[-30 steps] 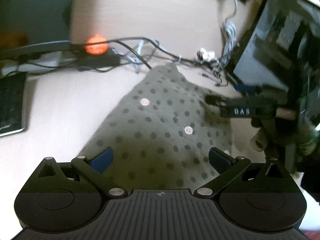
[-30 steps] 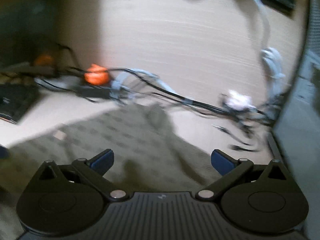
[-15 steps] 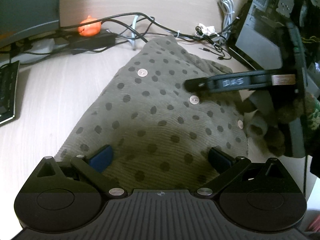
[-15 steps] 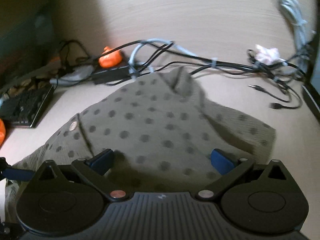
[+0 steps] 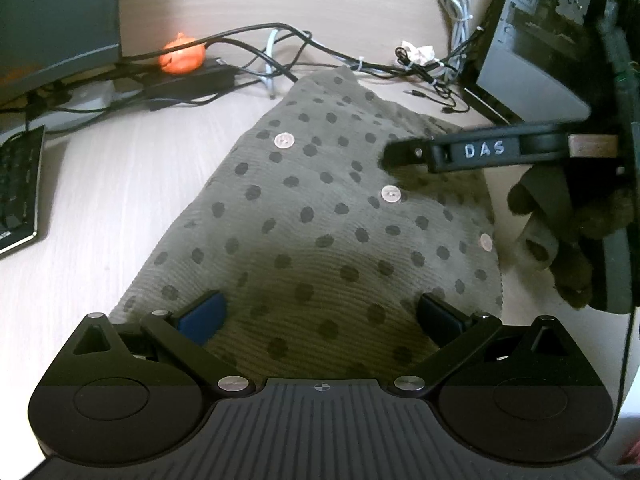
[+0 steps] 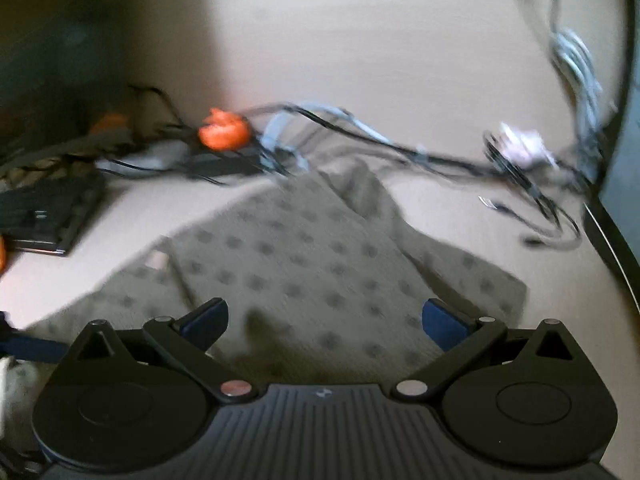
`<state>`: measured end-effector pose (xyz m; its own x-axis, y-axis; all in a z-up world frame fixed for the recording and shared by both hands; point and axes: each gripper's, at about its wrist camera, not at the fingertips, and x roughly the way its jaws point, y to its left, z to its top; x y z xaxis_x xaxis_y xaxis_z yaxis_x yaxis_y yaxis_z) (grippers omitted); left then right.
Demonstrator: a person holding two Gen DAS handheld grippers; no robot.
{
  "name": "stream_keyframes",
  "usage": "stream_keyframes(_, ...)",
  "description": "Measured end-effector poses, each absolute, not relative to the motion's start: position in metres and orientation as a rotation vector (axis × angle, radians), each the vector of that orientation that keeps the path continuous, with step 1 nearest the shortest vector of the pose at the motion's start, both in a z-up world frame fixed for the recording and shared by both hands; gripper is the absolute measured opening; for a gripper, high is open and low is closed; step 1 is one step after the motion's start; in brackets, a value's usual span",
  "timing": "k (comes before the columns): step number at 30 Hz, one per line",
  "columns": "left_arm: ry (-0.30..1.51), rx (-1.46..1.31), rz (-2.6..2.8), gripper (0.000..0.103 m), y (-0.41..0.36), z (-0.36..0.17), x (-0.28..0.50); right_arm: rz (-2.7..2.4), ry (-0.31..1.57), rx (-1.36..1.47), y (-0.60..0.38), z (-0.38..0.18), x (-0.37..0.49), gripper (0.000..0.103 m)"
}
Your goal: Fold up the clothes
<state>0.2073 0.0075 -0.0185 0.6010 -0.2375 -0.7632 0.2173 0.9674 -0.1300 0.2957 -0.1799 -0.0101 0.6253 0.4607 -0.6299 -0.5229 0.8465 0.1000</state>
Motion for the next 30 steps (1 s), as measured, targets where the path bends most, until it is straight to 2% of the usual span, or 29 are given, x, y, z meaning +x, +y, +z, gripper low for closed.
stream_keyframes(4,0.889,-0.03,-0.264,0.103,0.009,-0.018,0.207,0.634,0.785,-0.115,-0.159,-0.023,0.302,0.103)
stream_keyframes(30,0.877,-0.024,-0.26,0.103,0.007,-0.019,0.206,0.62,0.691,-0.168,-0.156,-0.036,0.292,0.103)
